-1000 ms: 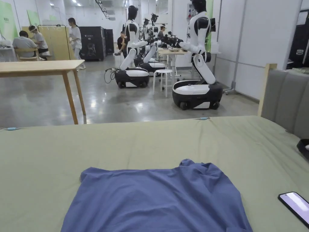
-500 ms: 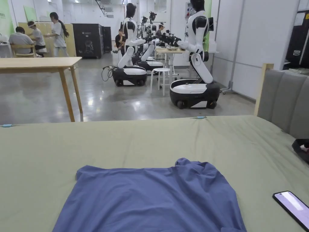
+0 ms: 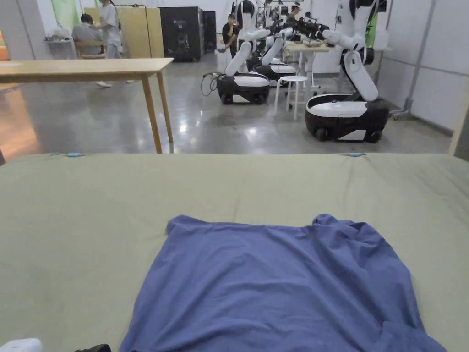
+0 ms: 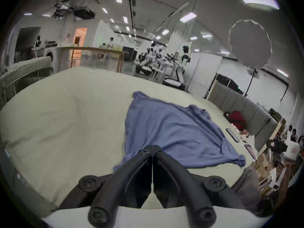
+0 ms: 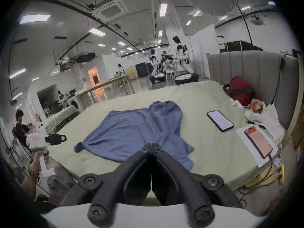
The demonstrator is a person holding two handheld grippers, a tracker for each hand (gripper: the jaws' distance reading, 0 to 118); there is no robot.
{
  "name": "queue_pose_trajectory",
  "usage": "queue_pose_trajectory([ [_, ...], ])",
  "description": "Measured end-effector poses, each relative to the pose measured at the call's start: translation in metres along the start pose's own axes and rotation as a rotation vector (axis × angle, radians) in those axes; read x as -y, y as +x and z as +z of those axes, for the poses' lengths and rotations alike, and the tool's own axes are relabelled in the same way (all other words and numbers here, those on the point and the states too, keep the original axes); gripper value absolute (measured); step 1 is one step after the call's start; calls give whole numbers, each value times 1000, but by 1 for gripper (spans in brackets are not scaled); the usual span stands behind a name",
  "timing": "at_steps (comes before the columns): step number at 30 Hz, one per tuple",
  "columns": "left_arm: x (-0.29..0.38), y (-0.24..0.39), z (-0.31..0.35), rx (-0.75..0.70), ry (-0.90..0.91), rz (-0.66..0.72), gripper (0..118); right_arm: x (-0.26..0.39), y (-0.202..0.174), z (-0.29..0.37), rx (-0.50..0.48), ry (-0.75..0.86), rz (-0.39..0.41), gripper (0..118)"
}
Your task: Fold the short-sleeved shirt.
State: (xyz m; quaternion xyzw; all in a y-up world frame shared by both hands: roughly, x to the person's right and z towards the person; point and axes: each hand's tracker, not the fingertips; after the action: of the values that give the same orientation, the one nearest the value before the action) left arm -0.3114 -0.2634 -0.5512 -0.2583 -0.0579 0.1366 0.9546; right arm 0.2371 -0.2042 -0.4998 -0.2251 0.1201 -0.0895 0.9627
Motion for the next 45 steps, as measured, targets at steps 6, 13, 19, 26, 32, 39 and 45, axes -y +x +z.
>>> queue_pose_trajectory([
  [6, 15, -13, -76, -89, -234, -53, 90, 11, 6, -6, -18, -30, 17, 0],
  [13, 35, -9, -101, -233, -256, -114, 40, 14, 2, -18, 9, -80, 27, 0],
  [19, 28, -10, -79, -147, -226, -75, 2, 21, 2, -37, 70, -148, 49, 0],
  [26, 23, -6, -73, -128, -196, -97, 2, 36, 25, -110, 214, -320, 93, 49],
  [32, 26, -5, -73, -115, -201, -91, 2, 37, 33, -125, 245, -401, 81, 113],
  [39, 29, -3, -75, -120, -213, -106, 2, 55, 31, -155, 178, -521, 121, 60],
  [45, 26, -8, -70, -92, -195, -98, 2, 53, 27, -146, 156, -451, 87, 12],
])
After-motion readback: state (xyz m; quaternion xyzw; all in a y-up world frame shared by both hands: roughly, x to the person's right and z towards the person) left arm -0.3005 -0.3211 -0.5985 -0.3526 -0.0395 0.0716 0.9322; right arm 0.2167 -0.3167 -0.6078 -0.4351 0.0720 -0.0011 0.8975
